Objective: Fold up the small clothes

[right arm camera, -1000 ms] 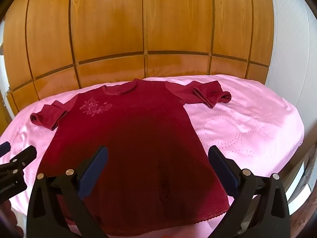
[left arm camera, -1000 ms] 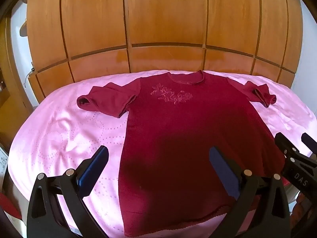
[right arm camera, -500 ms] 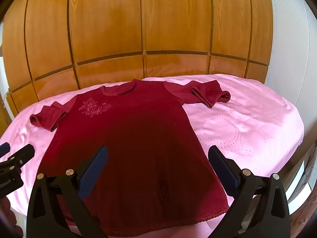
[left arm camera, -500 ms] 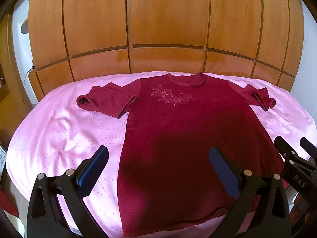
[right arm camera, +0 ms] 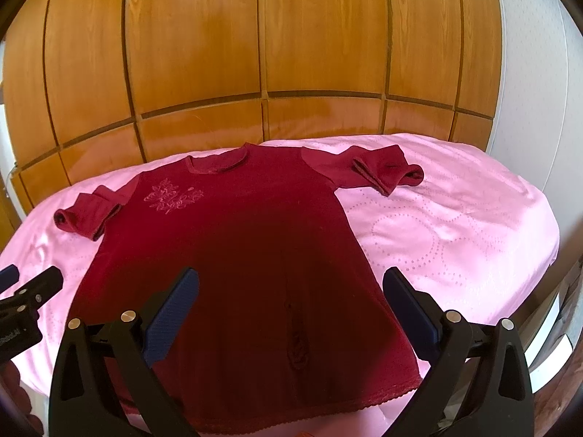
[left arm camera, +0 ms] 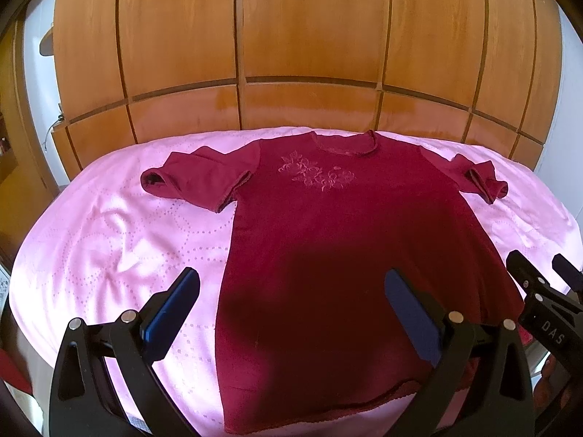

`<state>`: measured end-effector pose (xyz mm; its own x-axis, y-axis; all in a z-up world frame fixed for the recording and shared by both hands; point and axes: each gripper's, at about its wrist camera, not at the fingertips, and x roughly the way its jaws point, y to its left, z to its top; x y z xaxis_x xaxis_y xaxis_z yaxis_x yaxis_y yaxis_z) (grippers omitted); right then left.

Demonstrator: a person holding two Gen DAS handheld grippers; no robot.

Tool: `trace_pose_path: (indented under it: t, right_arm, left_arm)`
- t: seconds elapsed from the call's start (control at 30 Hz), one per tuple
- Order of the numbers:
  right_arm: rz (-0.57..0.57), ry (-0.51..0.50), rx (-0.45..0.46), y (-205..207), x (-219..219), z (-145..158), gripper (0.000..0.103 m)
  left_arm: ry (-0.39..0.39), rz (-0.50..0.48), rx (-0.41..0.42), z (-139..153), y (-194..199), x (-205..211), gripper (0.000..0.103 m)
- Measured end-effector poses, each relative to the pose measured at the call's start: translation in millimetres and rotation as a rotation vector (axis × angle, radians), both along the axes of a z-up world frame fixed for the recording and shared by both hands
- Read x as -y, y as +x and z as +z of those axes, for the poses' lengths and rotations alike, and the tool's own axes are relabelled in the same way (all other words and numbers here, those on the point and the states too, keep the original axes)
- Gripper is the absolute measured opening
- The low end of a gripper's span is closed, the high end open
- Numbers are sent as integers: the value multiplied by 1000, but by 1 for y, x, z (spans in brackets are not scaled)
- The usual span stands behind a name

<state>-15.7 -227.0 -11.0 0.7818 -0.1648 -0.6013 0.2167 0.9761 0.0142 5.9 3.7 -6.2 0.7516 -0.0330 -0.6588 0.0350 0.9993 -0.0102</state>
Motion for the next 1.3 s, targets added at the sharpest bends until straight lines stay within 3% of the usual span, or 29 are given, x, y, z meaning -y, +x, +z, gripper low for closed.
trace_pose_path:
  t: [1.3]
  right_arm:
    - [-14,-4,-25,5,6,-5,100]
  left_arm:
    - [0,-31,-32,-6,7,4,101]
